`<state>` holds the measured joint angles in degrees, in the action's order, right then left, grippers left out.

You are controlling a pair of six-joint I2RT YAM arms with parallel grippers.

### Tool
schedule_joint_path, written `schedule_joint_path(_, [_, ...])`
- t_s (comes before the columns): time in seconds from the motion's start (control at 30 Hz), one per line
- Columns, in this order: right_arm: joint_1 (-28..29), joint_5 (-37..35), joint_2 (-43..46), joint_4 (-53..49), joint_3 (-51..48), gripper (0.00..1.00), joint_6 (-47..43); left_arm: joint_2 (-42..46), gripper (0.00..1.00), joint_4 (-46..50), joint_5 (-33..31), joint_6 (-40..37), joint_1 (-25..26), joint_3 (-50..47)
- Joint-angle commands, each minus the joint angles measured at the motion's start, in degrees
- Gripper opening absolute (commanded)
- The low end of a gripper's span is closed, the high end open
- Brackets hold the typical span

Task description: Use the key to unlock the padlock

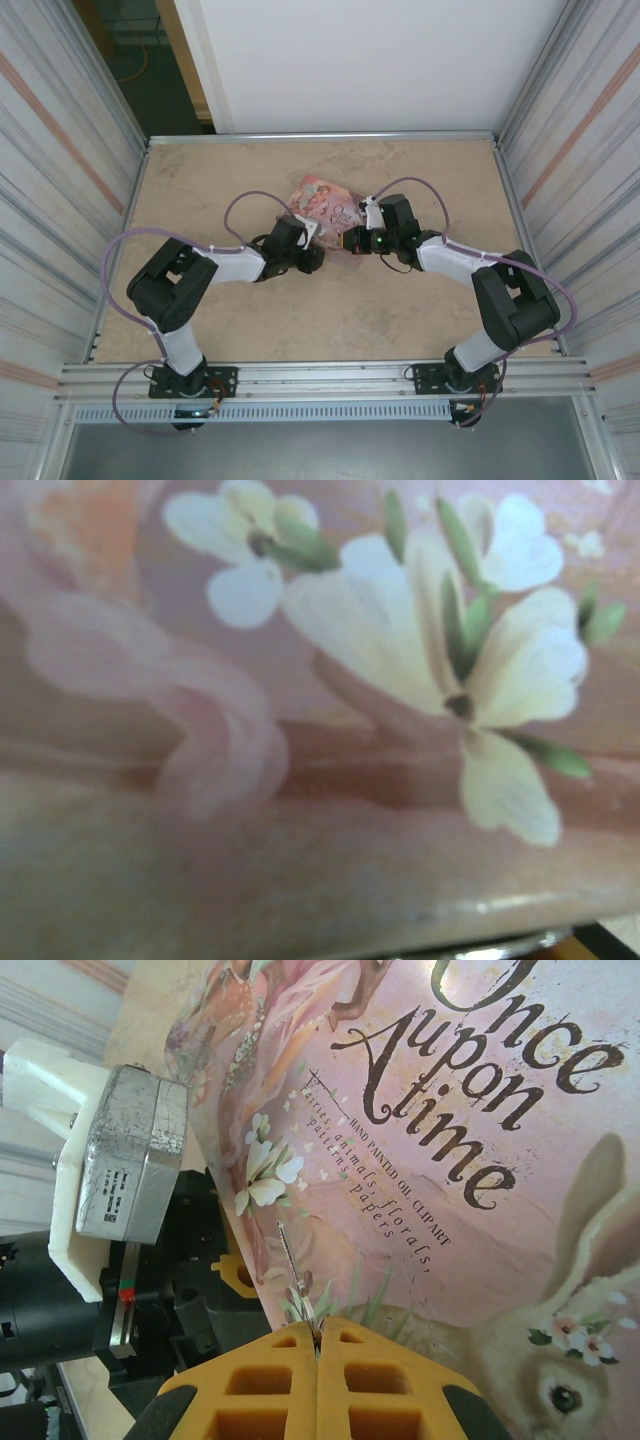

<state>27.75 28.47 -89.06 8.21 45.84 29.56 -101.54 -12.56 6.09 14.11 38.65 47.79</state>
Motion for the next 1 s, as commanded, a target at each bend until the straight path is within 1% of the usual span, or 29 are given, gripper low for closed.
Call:
schedule_joint_path(0.0, [0.7,0.0,-1.0,-1.5,-1.1,0.00,0.7,1.6,0.31,-0.5,-0.2,-1.0,0.7,1.8])
schedule_joint_path(0.17, [0.8,0.3,0.6,-1.0,-1.0,0.00,1.6,3.6,0.22,0.5,1.0,-0.8,0.7,2.1])
schedule_joint_path(0.3, [0.7,0.1,2.8,-2.6,0.0,0.00,0.9,5.5,0.18,1.9,2.1,0.6,0.8,1.9])
schedule_joint_path(0.47, [0.6,-0.3,5.7,-4.3,0.4,0.00,0.2,7.8,0.16,5.0,4.0,3.5,0.8,2.0])
schedule_joint_path(0.63, [0.4,-0.4,8.8,-6.5,0.1,0.00,-0.9,9.5,0.16,10.9,6.5,6.7,0.8,4.0])
schedule_joint_path(0.77, [0.4,-1.2,12.4,-8.7,-0.5,0.00,-2.1,10.3,0.15,15.3,8.8,9.5,0.8,6.0])
schedule_joint_path(0.97, [0.6,-3.3,18.9,-12.3,-1.9,0.00,-3.9,10.5,0.11,19.4,12.2,13.2,0.8,9.3])
